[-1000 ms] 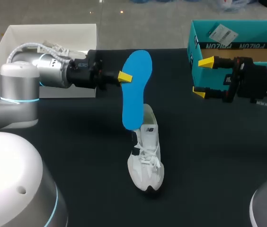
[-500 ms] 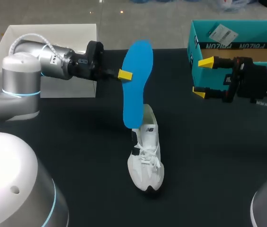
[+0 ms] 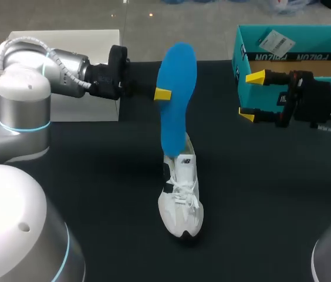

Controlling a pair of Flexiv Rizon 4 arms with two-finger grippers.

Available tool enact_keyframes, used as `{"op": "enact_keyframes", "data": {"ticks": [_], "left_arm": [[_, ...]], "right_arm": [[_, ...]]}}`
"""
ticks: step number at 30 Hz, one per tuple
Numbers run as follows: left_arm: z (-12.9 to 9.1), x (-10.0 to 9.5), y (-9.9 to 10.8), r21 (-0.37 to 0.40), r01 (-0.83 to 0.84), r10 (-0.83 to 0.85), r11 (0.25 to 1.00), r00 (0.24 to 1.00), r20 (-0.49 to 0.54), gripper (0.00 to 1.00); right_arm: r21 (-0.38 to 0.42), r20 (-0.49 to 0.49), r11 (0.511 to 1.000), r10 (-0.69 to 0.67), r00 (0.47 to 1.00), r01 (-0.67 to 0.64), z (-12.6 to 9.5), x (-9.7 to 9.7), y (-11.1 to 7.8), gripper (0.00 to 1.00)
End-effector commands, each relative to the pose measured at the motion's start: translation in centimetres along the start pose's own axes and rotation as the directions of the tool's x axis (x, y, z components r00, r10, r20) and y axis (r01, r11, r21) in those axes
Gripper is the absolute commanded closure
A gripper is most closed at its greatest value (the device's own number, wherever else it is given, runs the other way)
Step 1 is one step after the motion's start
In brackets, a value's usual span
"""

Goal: Take the shoe out of the shoebox, open the shoe tongue, remove and reinsert the insole, then place the shoe into the shoebox

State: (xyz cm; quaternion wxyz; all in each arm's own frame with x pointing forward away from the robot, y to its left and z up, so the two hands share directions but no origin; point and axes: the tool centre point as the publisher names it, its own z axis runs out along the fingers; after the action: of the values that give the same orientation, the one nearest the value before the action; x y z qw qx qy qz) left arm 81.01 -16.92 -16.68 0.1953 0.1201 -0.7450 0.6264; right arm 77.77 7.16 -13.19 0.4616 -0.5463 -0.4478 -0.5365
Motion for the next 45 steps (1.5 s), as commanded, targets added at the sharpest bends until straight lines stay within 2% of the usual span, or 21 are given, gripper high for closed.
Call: {"op": "enact_keyframes", "data": {"ticks": [1,2,5,7,10,17,19,21,26,30,42,43,45], "left_arm": [[-0.1,1.1,0.1,-0.035,-0.228,0.227,0.973,0.921,0.316,1.0],[-0.4,1.2,-0.3,-0.01,-0.227,0.219,0.974,0.924,0.313,1.0],[-0.4,1.3,-0.9,-0.063,-0.292,0.296,0.954,0.888,0.352,1.0],[-0.4,1.4,-0.9,-0.137,-0.384,0.406,0.913,0.824,0.396,1.0],[-0.8,0.9,-0.9,-0.129,-0.454,0.467,0.882,0.798,0.382,1.0],[-2.1,-1.4,-0.7,0.002,-0.522,0.509,0.853,0.834,0.213,1.0],[-2.3,-1.8,-1.0,0.004,-0.534,0.526,0.845,0.834,0.166,1.0],[-2.3,-2.3,-1.4,-0.018,-0.519,0.514,0.855,0.841,0.169,1.0],[-1.9,-1.4,-2.6,-0.104,-0.557,0.566,0.824,0.816,0.119,1.0],[-1.8,-0.2,-2.7,-0.188,-0.653,0.665,0.734,0.746,0.007,1.0],[-1.8,-0.2,-2.7,-0.188,-0.653,0.665,0.734,0.746,0.007,1.0],[-1.6,-0.3,-2.5,-0.123,-0.7,0.705,0.704,0.709,0.005,1.0],[-1.6,-1.1,-2.4,-0.18,-0.799,0.816,0.574,0.576,0.049,1.0]], "right_arm": [[-0.003,0.0,1.0,-0.001,1.0,0.001,0.1,0.0,-0.1,0.0],[-0.003,0.0,1.0,-0.001,1.0,0.001,0.1,0.0,-0.1,0.0],[-0.003,0.0,1.0,-0.001,1.0,0.001,0.1,0.0,-0.1,0.0],[-0.003,0.0,1.0,-0.001,1.0,0.001,0.1,0.0,-0.1,0.0],[-0.003,0.0,1.0,-0.001,1.0,0.001,0.1,0.0,-0.1,0.0],[-0.003,0.0,1.0,-0.001,1.0,0.001,0.1,0.0,-0.1,0.0],[-0.003,0.0,1.0,-0.001,1.0,0.001,0.1,0.0,-0.1,0.0],[-0.003,0.0,1.0,-0.001,1.0,0.001,0.1,0.0,-0.1,0.0],[-0.003,0.0,1.0,-0.001,1.0,0.001,0.1,0.0,-0.1,0.0],[-0.003,0.0,1.0,-0.001,1.0,0.001,0.1,0.0,-0.1,0.0],[-0.003,0.0,1.0,-0.001,1.0,0.001,0.1,0.0,-0.1,0.0],[-0.003,0.0,1.0,-0.001,1.0,0.001,0.1,0.0,-0.1,0.0],[-0.003,0.0,1.0,-0.001,1.0,0.001,0.1,0.0,-0.1,0.0]]}}
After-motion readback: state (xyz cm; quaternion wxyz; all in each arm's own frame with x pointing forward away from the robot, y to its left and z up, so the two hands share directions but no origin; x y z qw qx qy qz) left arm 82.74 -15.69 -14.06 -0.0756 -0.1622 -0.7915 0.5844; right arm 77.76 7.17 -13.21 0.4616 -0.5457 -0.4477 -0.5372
